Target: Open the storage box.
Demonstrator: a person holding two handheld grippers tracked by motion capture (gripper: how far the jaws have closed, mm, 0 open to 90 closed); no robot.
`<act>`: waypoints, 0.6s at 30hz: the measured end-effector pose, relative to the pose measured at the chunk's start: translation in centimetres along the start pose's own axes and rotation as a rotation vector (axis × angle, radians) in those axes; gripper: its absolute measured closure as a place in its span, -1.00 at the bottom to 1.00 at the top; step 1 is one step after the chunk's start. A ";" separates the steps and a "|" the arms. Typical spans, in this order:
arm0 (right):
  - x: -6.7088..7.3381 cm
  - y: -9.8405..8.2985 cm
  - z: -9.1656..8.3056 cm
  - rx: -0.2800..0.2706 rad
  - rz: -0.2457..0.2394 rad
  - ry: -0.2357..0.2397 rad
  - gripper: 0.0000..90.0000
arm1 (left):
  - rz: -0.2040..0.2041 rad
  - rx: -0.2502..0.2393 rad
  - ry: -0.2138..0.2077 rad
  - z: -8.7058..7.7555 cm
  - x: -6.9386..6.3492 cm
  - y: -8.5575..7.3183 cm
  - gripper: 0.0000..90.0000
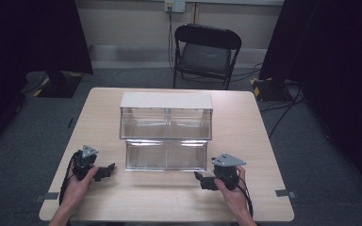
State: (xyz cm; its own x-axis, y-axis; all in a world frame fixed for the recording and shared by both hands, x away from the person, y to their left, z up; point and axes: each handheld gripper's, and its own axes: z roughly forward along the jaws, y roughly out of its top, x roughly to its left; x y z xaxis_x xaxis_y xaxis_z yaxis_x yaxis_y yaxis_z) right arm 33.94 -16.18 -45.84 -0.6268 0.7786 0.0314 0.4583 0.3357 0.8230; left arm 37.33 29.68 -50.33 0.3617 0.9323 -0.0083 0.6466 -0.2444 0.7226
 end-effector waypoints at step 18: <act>-0.2 0.0 -0.6 -0.019 0.006 0.033 -0.67 | 0.000 0.000 0.002 0.0 0.0 0.0 -0.94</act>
State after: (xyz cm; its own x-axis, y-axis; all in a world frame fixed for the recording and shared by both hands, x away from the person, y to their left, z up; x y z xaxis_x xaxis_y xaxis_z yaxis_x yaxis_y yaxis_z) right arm 33.71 -16.64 -45.47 -0.6446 0.7626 0.0545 0.4498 0.3206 0.8336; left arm 37.33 29.68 -50.33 0.3604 0.9328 -0.0073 0.6469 -0.2443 0.7224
